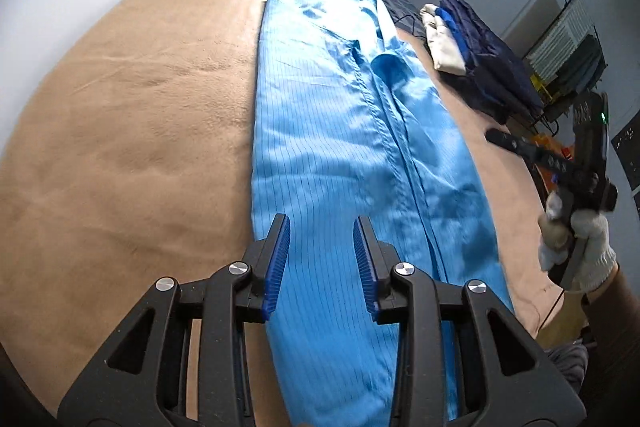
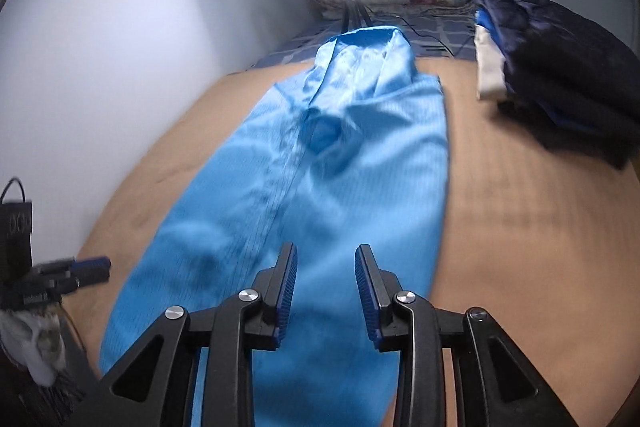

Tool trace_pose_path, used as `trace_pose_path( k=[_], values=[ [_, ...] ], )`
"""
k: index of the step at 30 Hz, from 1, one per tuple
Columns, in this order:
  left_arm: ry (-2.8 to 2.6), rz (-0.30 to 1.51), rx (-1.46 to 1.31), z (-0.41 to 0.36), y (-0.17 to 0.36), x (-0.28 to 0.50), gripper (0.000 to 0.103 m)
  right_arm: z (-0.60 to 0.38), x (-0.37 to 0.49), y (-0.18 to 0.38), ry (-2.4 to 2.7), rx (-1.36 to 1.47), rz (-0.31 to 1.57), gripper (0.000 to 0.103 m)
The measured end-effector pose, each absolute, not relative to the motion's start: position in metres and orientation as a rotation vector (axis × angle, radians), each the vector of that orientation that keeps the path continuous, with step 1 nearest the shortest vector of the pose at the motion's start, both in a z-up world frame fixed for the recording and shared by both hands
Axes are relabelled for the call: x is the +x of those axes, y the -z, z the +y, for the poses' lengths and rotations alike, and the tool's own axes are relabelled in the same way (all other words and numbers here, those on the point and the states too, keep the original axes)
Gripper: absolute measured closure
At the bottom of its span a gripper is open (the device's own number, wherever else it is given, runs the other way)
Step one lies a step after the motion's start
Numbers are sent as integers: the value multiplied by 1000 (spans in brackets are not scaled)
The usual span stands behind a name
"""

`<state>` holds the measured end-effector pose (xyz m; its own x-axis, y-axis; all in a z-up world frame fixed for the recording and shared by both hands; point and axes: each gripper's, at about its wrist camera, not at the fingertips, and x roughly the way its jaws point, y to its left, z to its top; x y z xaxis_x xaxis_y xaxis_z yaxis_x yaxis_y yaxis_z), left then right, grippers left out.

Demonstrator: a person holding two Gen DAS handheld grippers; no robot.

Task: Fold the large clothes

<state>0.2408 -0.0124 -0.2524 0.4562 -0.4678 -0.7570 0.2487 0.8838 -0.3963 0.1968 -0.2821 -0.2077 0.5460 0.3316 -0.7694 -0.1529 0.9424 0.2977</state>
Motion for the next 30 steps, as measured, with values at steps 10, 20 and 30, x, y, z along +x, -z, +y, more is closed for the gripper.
trace_pose_path(
  k=[10, 20, 30],
  values=[
    [354, 1092, -256, -10, 304, 272, 71, -288, 288, 278, -107, 196, 1070, 76],
    [366, 1036, -298, 6, 287, 260, 60, -299, 239, 249, -184, 225, 1016, 77],
    [378, 1103, -321, 15, 299, 242, 58, -255, 144, 273, -249, 139, 1103, 73]
  ],
)
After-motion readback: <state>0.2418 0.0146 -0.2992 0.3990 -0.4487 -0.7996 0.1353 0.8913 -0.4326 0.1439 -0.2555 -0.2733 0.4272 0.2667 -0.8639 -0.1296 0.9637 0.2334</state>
